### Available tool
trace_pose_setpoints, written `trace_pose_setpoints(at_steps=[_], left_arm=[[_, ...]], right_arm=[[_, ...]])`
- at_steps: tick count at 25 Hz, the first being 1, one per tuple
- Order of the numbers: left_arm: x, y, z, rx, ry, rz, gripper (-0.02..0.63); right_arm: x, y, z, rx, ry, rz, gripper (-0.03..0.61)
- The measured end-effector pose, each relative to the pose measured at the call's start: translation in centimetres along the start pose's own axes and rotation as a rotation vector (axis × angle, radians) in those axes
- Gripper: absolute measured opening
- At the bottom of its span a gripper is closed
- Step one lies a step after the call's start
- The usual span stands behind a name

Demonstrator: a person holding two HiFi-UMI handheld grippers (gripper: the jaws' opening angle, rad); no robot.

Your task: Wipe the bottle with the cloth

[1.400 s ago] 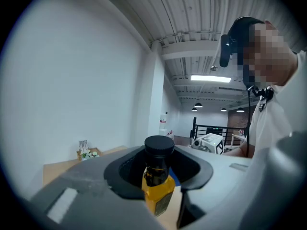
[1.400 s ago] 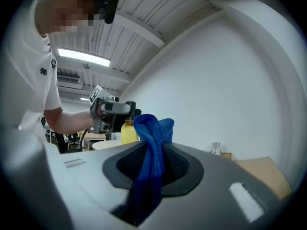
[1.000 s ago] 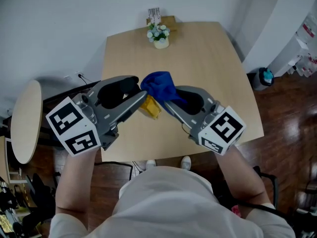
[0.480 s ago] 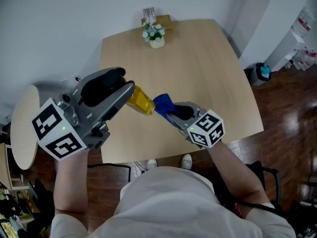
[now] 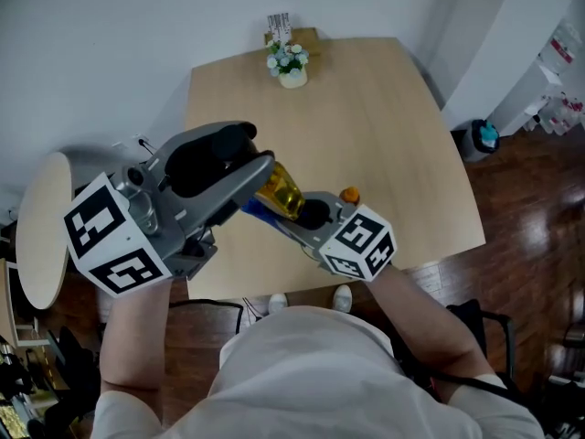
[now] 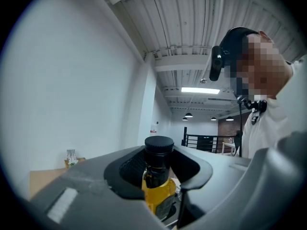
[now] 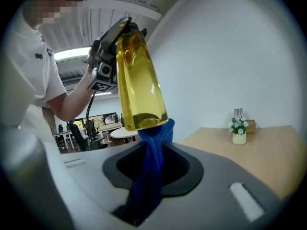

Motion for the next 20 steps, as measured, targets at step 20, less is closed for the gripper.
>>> trace_pose_setpoints(at_steps=[20], left_arm=[[-4.8, -6.2, -4.6, 0.153, -0.083, -0.001, 0.16]], right_arm=[[-3.5, 1.6, -5.9, -0.197, -0.033, 0.05, 0.095]])
Point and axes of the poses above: the fingertips, and each gripper's own axes: z forward along the fingers, y to its right, x out of its top, the point moved 2 cm from there along -z, backward along the fingers, and after that the axes turned 3 degrees about -y, right-handed, at the moved point
